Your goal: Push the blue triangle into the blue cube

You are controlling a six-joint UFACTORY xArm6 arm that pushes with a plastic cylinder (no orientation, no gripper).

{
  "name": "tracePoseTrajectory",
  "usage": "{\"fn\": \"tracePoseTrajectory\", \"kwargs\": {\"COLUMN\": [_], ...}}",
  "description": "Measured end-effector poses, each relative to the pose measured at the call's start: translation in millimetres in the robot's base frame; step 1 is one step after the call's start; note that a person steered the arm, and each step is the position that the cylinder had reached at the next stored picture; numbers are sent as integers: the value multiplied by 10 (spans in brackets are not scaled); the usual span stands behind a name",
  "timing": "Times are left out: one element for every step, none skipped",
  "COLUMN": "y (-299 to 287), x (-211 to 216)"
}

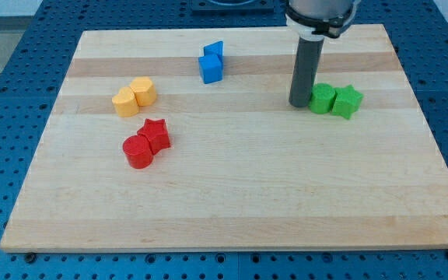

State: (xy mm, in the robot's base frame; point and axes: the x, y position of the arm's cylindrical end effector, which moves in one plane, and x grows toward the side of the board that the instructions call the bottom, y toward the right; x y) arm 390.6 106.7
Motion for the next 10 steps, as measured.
{"fn": "tracePoseTrajectory", "kwargs": {"y": [0,-55,15,-189,-766,-1107,-1320,-1595,-1593,-1570], "x": [1,-95,-755,-1216,-1321,-1448,-1548,-1465,-1228,-980]}}
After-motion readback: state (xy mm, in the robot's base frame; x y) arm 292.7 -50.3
